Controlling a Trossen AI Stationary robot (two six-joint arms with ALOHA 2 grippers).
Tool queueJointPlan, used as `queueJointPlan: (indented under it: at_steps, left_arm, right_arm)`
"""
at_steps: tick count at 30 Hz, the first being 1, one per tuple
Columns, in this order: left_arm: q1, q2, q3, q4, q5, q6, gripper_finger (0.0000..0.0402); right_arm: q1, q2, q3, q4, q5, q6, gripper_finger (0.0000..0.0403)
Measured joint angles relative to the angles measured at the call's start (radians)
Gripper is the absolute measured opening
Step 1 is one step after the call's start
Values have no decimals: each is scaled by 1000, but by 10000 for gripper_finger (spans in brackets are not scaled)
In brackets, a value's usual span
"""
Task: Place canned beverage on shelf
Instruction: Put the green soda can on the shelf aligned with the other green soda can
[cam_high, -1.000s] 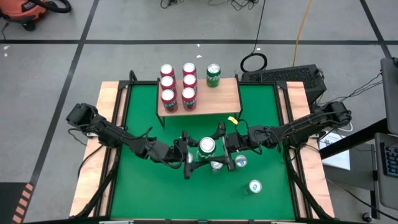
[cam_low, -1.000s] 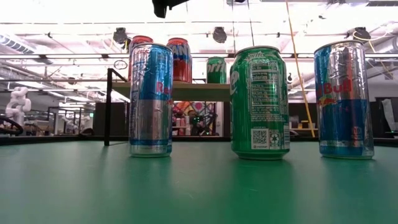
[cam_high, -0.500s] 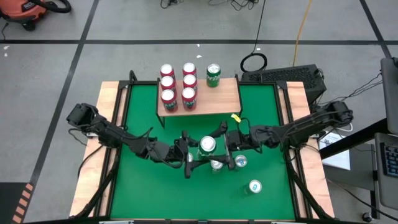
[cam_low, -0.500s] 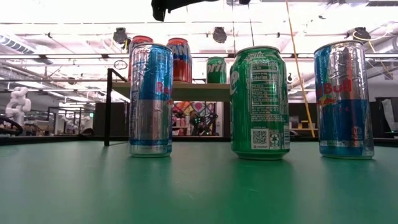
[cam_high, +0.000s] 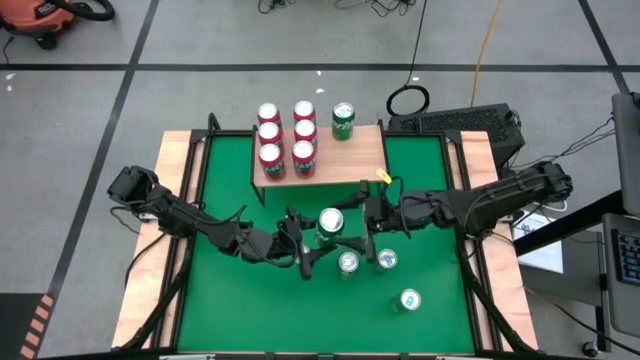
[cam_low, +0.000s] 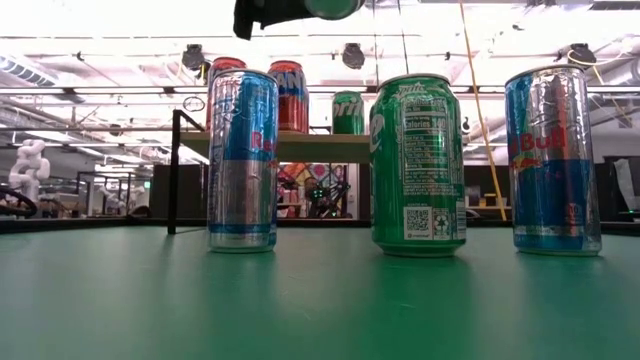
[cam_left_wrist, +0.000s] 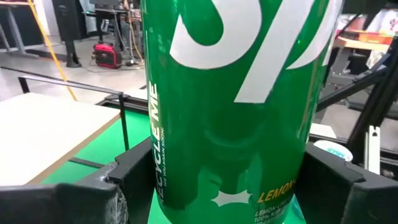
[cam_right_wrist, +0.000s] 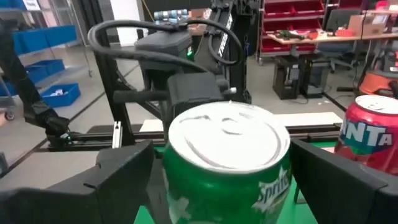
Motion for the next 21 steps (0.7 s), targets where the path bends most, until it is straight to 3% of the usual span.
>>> queueJointPlan:
  at_steps: [10,21]
  left_arm:
    - [0,50,0,109,-65,27,288]
    - [0,51,0,109,-76,35,288]
  right_arm:
    - [-34,1,33,-77,-48,23,359]
    - [-40,5,33,-75,-56,8,354]
